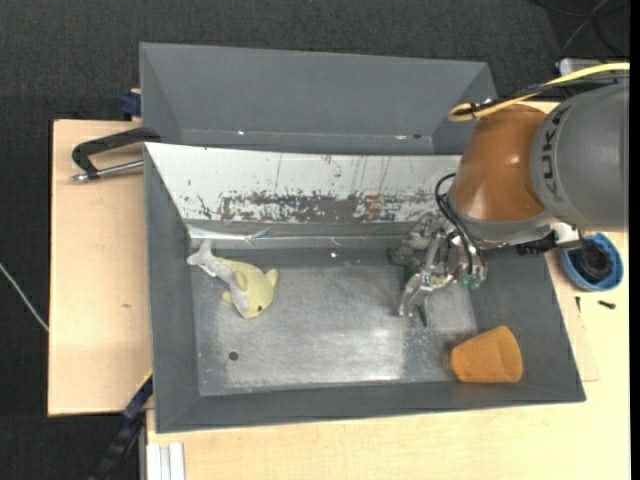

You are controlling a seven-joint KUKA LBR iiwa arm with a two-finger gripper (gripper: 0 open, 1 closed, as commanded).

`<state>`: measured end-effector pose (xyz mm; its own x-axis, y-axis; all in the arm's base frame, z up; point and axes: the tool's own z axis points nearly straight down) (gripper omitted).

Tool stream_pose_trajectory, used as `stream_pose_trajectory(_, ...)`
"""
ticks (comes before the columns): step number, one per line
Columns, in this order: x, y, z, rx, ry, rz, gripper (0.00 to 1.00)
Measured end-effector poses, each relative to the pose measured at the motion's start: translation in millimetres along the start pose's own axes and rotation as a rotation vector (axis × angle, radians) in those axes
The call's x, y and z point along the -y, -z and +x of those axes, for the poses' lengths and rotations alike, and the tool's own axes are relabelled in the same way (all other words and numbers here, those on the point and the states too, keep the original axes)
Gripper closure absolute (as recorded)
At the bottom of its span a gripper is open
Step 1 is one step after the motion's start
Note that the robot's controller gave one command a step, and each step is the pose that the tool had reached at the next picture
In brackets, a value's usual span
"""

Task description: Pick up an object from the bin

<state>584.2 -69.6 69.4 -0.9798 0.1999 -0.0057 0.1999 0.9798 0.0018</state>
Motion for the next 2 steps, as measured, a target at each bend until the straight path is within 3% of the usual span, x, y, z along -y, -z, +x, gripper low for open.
stream_pose_trajectory(1, 0, 4, -0.6, 0.002, 0.002, 0.000, 1.00)
stream_pose_trajectory(2, 32, 139, 6.9, 0.007, -0.190, 0.001, 1.00)
